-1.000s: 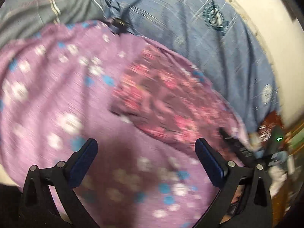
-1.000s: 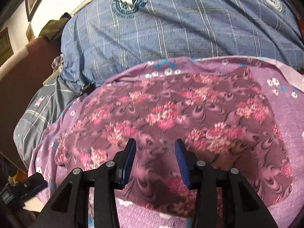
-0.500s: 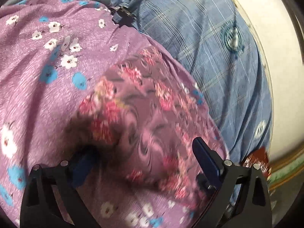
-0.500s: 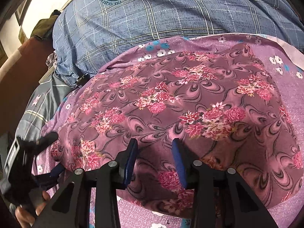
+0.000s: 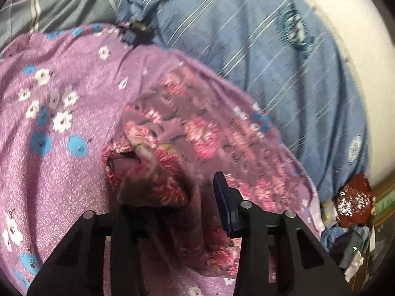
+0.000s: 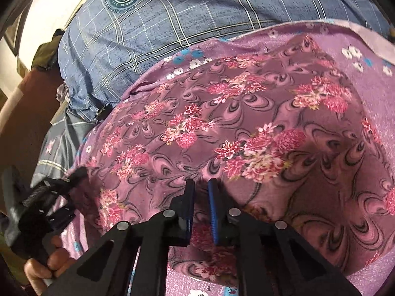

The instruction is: Fold small clothes

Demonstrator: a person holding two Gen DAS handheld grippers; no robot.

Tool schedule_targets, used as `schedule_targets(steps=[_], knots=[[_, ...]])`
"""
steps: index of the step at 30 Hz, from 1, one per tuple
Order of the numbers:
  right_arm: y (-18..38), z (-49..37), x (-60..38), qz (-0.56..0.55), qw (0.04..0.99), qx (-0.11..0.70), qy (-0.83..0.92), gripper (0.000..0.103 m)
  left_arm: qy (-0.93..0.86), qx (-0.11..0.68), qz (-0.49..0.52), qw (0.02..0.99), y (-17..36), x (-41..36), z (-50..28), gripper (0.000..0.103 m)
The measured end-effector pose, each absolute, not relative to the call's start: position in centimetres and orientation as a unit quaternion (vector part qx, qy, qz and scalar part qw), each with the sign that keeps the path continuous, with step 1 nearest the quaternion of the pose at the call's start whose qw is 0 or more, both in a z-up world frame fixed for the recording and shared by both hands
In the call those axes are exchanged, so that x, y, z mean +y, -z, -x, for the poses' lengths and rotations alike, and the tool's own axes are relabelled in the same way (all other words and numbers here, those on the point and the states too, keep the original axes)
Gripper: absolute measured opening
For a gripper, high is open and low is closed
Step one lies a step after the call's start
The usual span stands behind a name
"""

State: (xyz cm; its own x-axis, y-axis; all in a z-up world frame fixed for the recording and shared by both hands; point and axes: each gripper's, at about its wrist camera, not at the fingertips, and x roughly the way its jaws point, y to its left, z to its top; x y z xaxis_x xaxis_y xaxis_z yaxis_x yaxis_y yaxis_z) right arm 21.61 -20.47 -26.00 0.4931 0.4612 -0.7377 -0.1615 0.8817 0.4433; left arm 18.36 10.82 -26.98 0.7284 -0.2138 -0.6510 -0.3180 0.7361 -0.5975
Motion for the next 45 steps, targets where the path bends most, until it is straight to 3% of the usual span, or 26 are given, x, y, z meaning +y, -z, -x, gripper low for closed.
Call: schedule_targets(steps=[4,5,6,10,12,13,21,29,30,33,35,37,40,45], knots=[[26.0,-21.5,-20.7,-0.162,0.846,0.473,-0.185,0.007,-0.045,0.380,0.379,0.842,27.5,11.1,-18.7,0.037],[25.9,-21.4,-20.9,-0.163,0.846,0.473,-0.186,0.007,-0.049,0.379,0.378,0.843,27.4,11.0,-18.7,0.032],[25.9,-21.3,-21.1,-0.166,0.844,0.474,-0.187,0.007,-0.054,0.379,0.371,0.846,27.2,10.9,-18.7,0.018],[25.2,-20.9,-22.8,-0.191,0.850,0.458,-0.176,0.008,-0.048,0.363,0.347,0.863,26.0,10.3,-18.4,0.009],[24.2,-20.6,-24.4,-0.200,0.866,0.431,-0.155,0.008,-0.038,0.350,0.325,0.878,24.7,9.5,-18.2,0.008],[23.7,-20.4,-25.4,-0.207,0.873,0.416,-0.146,0.015,-0.030,0.340,0.310,0.887,23.7,8.9,-17.9,0.008],[22.0,-19.8,-33.6,-0.286,0.888,0.356,-0.059,0.016,0.050,0.302,0.147,0.941,16.7,-0.9,-17.5,0.008],[22.2,-19.0,-43.3,-0.405,0.860,0.310,0.014,0.017,0.163,0.343,0.009,0.925,17.1,-16.8,-17.2,0.008],[22.3,-19.0,-44.3,-0.416,0.856,0.306,0.020,0.017,0.167,0.358,0.000,0.919,17.6,-18.2,-17.4,0.013],[22.7,-18.6,-46.8,-0.439,0.847,0.298,0.035,0.021,0.182,0.422,0.001,0.888,19.3,-21.0,-18.5,0.051],[23.0,-18.6,-47.7,-0.449,0.840,0.301,0.036,0.029,0.188,0.413,0.014,0.891,18.8,-20.9,-18.0,0.056],[23.3,-18.8,-48.1,-0.454,0.836,0.307,0.030,0.036,0.185,0.385,0.010,0.904,17.4,-20.1,-17.2,0.072],[23.6,-19.1,-48.3,-0.460,0.828,0.319,0.014,0.038,0.164,0.350,0.025,0.922,15.6,-17.5,-16.8,0.078],[23.0,-19.5,-46.6,-0.448,0.833,0.320,-0.051,0.038,0.091,0.358,0.023,0.929,16.8,-13.9,-18.0,0.078]])
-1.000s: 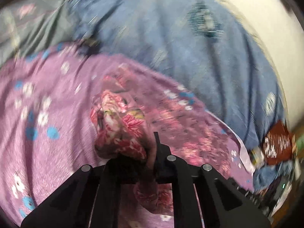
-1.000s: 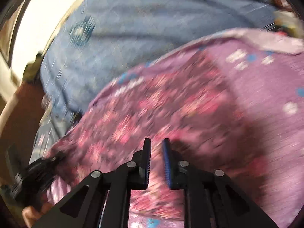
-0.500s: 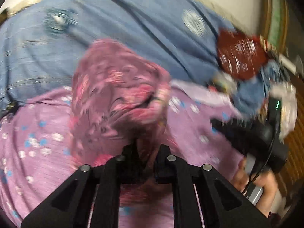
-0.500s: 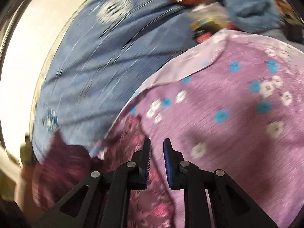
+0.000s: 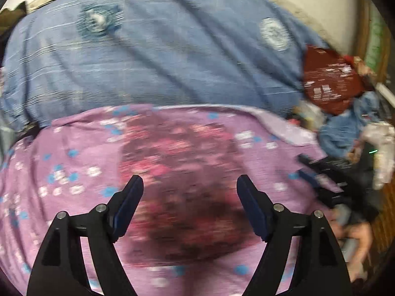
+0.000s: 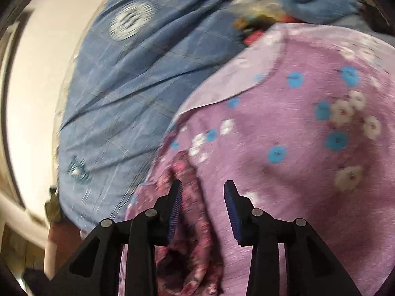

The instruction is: Fold small clothes

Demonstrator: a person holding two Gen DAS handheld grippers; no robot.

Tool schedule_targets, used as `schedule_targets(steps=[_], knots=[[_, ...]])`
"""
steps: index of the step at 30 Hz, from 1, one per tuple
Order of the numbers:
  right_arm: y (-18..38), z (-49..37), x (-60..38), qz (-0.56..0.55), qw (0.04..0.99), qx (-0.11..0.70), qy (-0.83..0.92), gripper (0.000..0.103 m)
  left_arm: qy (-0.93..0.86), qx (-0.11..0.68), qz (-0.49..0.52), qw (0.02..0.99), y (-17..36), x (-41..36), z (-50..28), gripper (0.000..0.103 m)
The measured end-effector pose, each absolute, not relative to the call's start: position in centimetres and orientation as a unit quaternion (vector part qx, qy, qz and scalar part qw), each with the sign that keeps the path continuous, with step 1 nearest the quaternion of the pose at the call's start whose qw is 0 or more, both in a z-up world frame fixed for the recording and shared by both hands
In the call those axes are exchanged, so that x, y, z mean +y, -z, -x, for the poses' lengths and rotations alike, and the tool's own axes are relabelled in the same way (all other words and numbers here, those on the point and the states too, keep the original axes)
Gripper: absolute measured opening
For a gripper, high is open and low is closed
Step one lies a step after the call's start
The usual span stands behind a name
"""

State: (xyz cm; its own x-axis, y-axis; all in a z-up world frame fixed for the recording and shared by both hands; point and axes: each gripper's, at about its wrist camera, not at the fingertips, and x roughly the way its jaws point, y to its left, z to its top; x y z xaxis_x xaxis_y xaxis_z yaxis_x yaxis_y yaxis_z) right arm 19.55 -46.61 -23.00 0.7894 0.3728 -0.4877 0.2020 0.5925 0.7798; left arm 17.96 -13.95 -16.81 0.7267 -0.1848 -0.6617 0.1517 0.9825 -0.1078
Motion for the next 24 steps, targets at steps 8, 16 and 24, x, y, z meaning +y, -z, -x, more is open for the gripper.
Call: schedule_targets(steps=[8,16,24], knots=[[21.6,-20.7,-38.3,-0.373,0.827,0.350,-0.234,0.034,-0.001,0.425,0.000,0.905,22.9,-11.2,-18.5,0.078],[26.6,-23.3,-35.1,-0.323,0.799,0.488,-0.143,0.013,0.020,0.464,0.015,0.885,25.9,-10.1,-18.6,0.079],[22.5,-22.8,-34.5,-0.288,0.861,0.400,-0.122,0.023,0.024,0.401,-0.008,0.916,21.7,-9.1,-20.7,0.078]])
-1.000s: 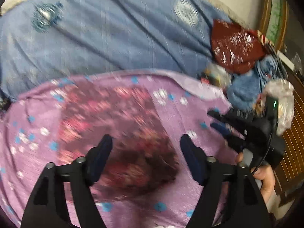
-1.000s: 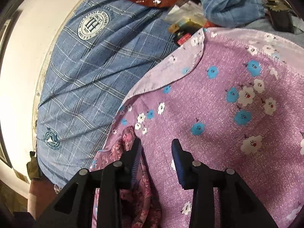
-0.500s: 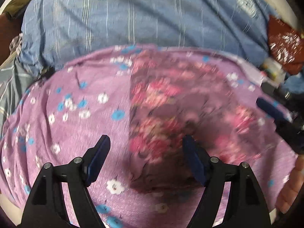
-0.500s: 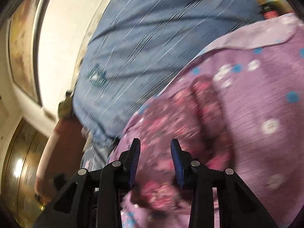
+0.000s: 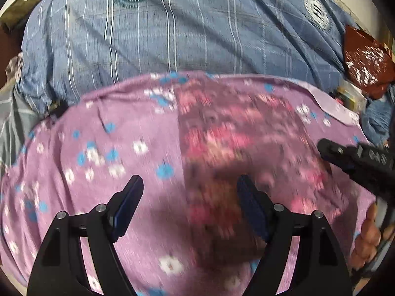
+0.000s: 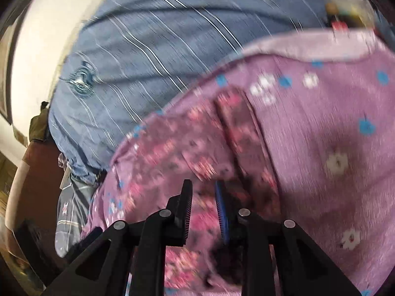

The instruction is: Fold small clothes

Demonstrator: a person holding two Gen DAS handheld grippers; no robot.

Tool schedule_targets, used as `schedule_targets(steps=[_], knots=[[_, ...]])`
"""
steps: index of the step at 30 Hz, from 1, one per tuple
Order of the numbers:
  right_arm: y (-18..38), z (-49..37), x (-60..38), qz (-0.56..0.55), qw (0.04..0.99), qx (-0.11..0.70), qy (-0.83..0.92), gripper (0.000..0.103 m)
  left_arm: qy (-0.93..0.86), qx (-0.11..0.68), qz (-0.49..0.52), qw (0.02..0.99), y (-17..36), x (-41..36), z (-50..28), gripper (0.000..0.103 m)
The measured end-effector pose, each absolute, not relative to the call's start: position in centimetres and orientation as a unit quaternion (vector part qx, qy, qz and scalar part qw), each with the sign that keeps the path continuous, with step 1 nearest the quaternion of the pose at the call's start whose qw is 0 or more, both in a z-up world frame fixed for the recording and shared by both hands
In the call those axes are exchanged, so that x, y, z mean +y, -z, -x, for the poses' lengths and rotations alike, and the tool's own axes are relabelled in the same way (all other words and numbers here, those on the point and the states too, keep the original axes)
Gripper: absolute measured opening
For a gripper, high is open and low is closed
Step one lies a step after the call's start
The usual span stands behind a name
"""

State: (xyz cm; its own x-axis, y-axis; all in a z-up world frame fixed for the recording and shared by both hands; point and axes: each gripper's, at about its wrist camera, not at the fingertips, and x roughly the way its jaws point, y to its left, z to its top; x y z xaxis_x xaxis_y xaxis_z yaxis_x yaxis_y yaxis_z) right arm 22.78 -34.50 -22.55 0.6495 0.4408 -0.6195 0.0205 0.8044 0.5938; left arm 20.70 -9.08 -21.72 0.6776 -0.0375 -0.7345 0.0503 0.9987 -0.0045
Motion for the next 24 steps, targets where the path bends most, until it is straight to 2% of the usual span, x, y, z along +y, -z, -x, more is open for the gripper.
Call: schedule_targets(steps=[5,14,18,24], knots=[[22.5,-24.8,-33.7,-0.308,0.856,0.397,-0.117,0.026,0.008,0.403,-0.007,0.915,21.5,-8.9,-26.6,0.079],[25.4,-27.7,-33.5,-0.345,0.832,0.427,-0.074,0.030,-0.009,0.478,-0.014,0.878,26.3,-9.6,-36.0,0.080],[25.5,-27.9,-33.1,-0.327,0.840,0.427,-0.075,0.032,-0.003,0.486,-0.012,0.874,27.5,-9.5,-36.9,0.087],[25.2,-27.8,-33.2,-0.324,0.841,0.425,-0.085,0.032,0.012,0.467,-0.026,0.884,25.0,-8.3,-33.1,0.087]])
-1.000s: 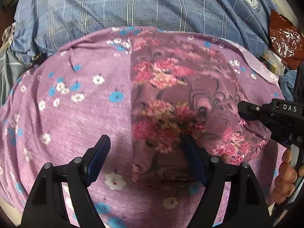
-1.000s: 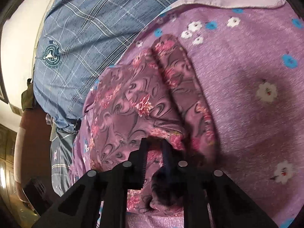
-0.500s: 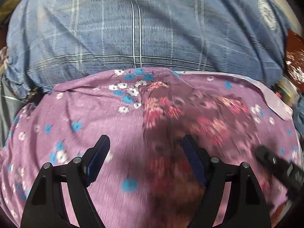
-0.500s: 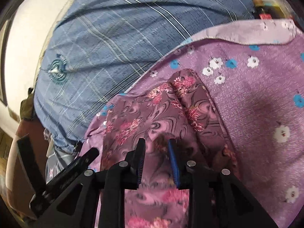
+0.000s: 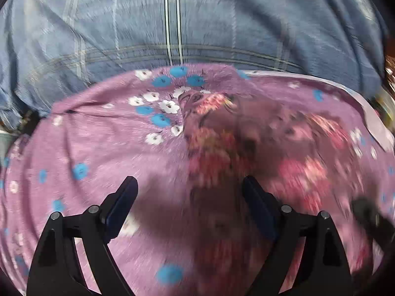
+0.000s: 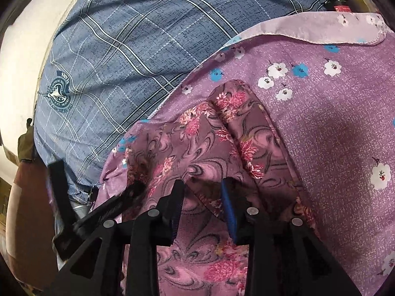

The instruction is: Fold small clothes

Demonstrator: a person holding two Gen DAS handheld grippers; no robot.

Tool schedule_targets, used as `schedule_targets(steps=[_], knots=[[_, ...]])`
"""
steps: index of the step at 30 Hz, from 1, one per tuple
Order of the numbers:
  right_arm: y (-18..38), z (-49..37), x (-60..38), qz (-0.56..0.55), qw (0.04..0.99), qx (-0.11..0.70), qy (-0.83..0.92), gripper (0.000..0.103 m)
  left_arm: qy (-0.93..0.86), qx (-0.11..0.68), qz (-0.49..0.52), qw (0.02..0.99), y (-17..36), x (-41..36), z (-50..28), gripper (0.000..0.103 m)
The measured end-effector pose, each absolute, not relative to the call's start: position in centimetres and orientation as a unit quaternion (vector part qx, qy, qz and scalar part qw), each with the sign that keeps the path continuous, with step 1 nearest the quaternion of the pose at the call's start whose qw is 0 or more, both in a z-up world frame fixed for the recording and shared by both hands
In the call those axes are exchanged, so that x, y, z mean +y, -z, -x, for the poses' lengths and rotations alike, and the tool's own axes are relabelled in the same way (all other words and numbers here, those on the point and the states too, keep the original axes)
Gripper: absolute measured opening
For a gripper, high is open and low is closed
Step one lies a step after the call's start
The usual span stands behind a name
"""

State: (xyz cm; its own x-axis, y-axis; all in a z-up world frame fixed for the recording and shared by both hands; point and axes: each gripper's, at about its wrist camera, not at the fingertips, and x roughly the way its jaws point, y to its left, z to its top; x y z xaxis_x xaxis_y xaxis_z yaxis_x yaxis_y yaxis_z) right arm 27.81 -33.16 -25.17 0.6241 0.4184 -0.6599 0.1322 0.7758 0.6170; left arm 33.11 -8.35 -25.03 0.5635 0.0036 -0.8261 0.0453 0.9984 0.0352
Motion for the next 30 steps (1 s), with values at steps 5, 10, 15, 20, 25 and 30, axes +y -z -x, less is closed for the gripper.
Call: schedule_targets(steps=[5,10,15,20,25,30], knots=[[22.9,-26.2,-32.0,-0.264,0.867,0.410,-0.100,0.037,0.033,0.415,-0.040,0.909,22.1,-6.9,-24.7,0.087],[21.3,-22.5,-30.4,-0.196,0.893,0.389,-0.111,0.041,0.038,0.413,-0.039,0.909,23.0,-6.8,-20.2,0.090],[24.8,-20.8,-29.2,-0.139,0.884,0.436,-0.095,0.043,0.033,0.425,0.017,0.905,25.2,-6.1,-21.1,0.096],[23.0,-19.7,-29.5,-0.122,0.902,0.403,-0.099,0.045,0.022,0.367,-0.011,0.930,22.5,-6.4,-21.2,0.096],[20.7,-19.4,-28.5,-0.123,0.929,0.338,-0.085,0.046,0.010,0.338,-0.009,0.941,21.0,-5.2,-21.5,0.096],[20.4,-20.3,-27.0,-0.158,0.929,0.324,-0.078,0.046,-0.009,0.325,0.003,0.946,20.4,-3.7,-21.3,0.096]])
